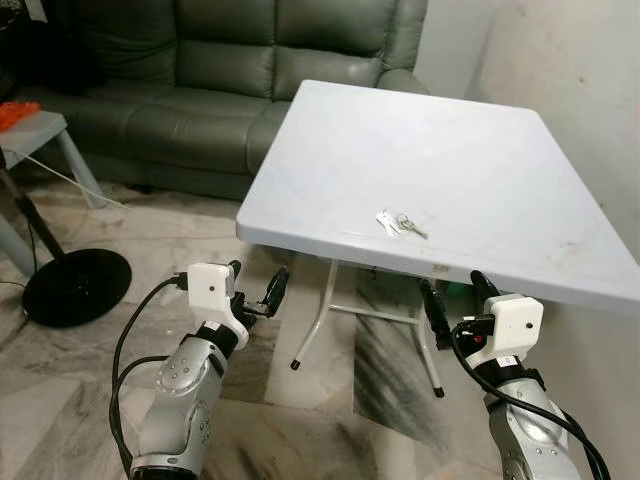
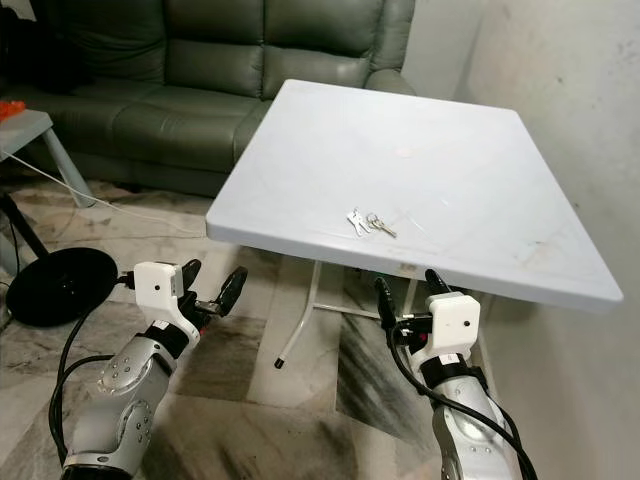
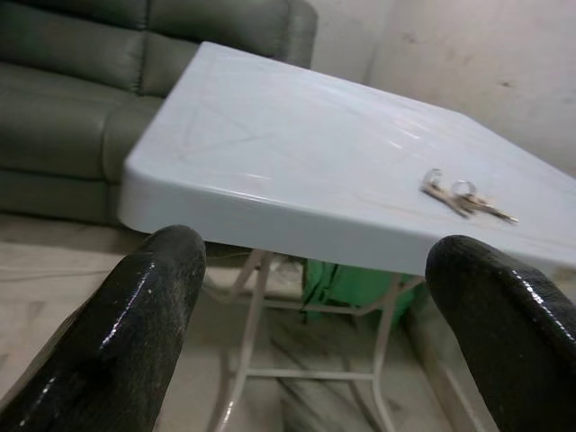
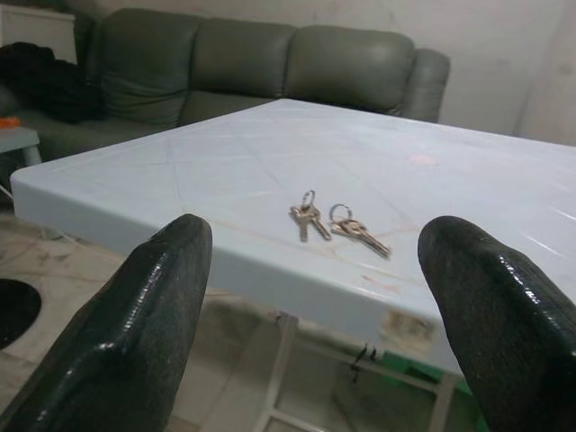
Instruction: Hang keys on a hook
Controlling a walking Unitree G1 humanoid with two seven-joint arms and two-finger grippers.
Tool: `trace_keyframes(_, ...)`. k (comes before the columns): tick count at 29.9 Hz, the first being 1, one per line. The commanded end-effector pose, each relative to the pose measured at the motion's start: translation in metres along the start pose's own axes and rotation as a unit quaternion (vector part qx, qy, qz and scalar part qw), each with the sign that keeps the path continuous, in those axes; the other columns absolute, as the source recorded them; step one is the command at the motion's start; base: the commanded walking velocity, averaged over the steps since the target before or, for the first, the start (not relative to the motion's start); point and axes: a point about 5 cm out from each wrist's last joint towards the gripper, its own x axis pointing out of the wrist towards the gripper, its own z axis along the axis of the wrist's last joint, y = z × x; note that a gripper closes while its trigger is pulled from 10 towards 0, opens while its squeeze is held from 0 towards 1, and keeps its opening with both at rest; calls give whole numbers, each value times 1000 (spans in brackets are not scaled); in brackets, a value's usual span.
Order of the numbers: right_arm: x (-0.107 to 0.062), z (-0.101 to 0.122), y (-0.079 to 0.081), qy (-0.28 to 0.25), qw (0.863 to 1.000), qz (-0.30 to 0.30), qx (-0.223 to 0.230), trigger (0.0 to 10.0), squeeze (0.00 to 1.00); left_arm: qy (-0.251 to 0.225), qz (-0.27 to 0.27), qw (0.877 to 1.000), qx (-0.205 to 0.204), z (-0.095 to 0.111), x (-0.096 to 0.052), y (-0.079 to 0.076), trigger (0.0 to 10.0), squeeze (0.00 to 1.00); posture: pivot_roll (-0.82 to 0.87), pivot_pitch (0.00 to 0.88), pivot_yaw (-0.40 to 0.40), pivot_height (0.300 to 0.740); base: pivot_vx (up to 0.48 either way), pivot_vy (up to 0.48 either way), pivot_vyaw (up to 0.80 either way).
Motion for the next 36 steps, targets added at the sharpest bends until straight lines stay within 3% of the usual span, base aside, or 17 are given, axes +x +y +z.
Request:
trace_keyframes(1,3,7,-1,-15,1000,-1,-1,10000,0,-9,-7,1000,4,5,1,-1,10000,0,3,16,-78,740,472,0,0)
trace_keyframes(21,3,7,0,-17,1000,1,0,10000,0,-8,-10,1000,-8,5,2,-5,10000,0,5,14,-77,740,462,0,0)
trace_keyframes(26,4,7,0,-16,1000,4,0,10000,0,-11,3,1000,-7,6,3,-5,10000,0,5,14,-78,740,0,0,0)
trace_keyframes(36,6,8,2,-8,999,37,1,10000,0,-14,-31,999,2,7,1,-15,10000,0,7,15,-82,740,0,0,0)
